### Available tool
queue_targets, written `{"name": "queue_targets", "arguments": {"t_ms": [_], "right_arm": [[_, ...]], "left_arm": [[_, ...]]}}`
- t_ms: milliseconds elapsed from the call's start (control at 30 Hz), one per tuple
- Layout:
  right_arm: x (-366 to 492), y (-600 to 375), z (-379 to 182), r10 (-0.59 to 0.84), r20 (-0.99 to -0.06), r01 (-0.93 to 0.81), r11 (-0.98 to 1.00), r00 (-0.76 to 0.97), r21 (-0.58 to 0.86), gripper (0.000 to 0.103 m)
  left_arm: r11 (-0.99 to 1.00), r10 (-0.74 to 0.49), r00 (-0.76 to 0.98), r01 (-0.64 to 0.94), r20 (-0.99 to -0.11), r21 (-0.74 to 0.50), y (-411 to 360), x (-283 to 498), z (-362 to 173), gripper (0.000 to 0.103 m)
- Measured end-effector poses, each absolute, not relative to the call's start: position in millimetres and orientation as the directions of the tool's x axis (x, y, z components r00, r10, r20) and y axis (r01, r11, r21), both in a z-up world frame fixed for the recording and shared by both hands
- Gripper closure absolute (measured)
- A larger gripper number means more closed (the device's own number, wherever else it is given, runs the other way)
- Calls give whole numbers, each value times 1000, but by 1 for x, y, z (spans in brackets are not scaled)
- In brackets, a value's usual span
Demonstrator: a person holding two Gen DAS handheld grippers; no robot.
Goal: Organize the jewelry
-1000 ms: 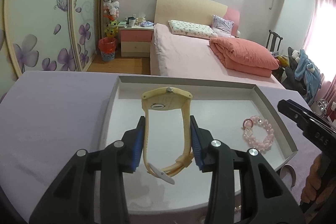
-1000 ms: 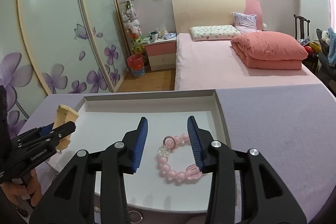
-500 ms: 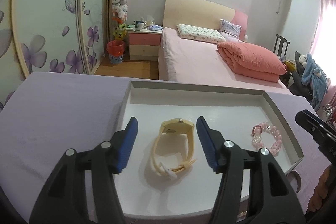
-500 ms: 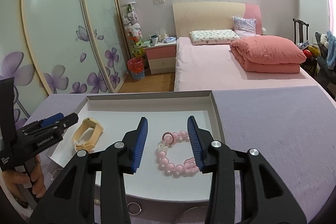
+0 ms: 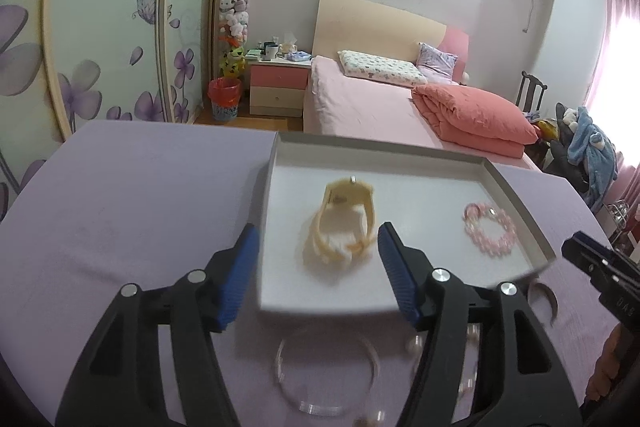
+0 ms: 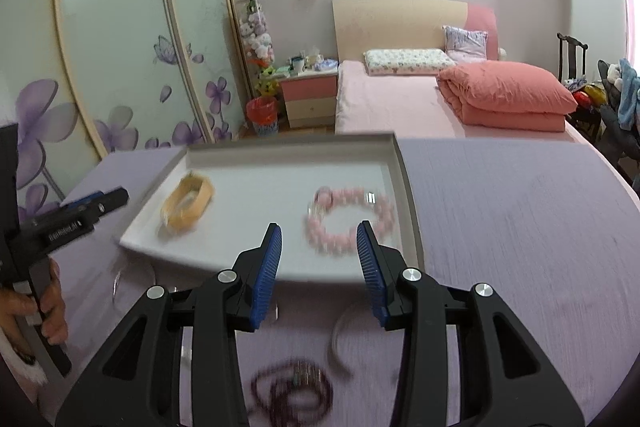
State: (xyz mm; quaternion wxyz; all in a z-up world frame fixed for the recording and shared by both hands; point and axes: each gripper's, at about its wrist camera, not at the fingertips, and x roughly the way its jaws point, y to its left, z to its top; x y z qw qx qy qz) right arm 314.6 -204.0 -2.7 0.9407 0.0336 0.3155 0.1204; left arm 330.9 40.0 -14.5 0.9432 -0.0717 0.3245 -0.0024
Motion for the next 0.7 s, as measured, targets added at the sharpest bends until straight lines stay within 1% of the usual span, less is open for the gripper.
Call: {"name": "queue_targets", "arguments": {"t_ms": [233,467,700], "right_arm": [[267,-205,-23,279,-646,-226,960,711,167,62],[222,-181,-44,364,-693,-305,928,622,214,62],[205,-152,-60,350,-745,-349,922,568,168,62]], "left_arm": [[986,-75,777,-38,-625,-164,46,282,-23,40],[986,-71,777,-41,-625,-163,50,263,-28,40],[982,-77,777,-49,-625,-182,55,253,-30,40]]}}
